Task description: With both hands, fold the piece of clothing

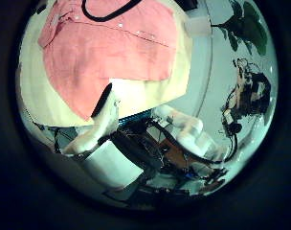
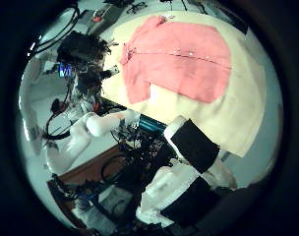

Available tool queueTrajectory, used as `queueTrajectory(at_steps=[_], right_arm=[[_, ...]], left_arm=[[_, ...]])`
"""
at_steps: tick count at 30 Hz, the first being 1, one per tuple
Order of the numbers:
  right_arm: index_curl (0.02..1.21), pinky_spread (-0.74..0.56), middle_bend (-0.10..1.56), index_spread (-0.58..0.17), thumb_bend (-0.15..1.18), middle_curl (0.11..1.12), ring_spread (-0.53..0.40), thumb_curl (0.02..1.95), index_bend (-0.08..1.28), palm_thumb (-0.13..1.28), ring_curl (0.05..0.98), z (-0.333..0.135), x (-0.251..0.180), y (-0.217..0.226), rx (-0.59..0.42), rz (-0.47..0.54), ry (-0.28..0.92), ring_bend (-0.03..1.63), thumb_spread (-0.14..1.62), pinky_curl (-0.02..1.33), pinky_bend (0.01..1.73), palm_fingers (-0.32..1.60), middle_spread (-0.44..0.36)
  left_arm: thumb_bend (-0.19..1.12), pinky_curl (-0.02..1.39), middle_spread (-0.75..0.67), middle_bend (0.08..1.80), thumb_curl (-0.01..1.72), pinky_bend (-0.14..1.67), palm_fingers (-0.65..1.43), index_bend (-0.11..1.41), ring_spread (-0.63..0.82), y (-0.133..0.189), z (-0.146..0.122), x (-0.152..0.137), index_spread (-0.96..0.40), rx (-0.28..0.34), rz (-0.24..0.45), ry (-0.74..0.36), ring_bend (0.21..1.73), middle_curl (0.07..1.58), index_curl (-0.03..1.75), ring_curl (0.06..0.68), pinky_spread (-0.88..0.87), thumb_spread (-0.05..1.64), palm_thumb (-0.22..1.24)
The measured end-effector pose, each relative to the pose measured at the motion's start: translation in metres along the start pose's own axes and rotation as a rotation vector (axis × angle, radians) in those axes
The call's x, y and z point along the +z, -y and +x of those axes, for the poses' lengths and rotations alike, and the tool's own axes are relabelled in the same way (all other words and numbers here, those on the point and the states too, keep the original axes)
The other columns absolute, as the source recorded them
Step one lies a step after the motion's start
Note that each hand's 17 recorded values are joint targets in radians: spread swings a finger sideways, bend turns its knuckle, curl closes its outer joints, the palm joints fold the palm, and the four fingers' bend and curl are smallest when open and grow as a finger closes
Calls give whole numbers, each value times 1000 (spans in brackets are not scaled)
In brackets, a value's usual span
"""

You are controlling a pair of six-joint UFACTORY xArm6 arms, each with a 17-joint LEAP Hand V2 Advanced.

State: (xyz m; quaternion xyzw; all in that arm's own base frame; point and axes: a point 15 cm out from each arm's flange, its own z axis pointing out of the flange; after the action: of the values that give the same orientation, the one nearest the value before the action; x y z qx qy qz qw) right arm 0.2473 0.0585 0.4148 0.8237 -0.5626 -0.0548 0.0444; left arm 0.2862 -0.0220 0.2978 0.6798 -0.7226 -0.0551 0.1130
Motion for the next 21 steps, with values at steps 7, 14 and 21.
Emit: queueTrajectory(at_steps=[7, 14, 21], right_arm=[[362, 275, 196, -354, 0, 328, 160, 281, 191, 620, 215, 16, 8, 2, 54, -35, 8, 193, 1404, 285, 184, 242, -62], [364, 271, 193, -351, -5, 329, 159, 285, 193, 653, 216, 39, 10, -11, 95, -89, -66, 191, 1401, 279, 185, 252, -52], [366, 273, 192, -350, -8, 329, 158, 283, 193, 661, 214, 47, 3, -27, 104, -87, -115, 190, 1402, 275, 188, 254, -53]], left_arm=[[-22, 295, 78, 193, 335, 189, 180, 178, 401, -2, 15, 29, 54, 132, -100, 123, 396, 343, 353, 219, 408, 1106, 564], [-32, 303, 85, 185, 319, 213, 146, 155, 384, -28, -1, 91, 58, 221, -255, 317, 422, 343, 337, 227, 391, 1128, 492], [-48, 322, 112, 182, 281, 259, 101, 140, 362, -43, -14, 127, 86, 245, -264, 333, 463, 338, 309, 238, 362, 1075, 318]])
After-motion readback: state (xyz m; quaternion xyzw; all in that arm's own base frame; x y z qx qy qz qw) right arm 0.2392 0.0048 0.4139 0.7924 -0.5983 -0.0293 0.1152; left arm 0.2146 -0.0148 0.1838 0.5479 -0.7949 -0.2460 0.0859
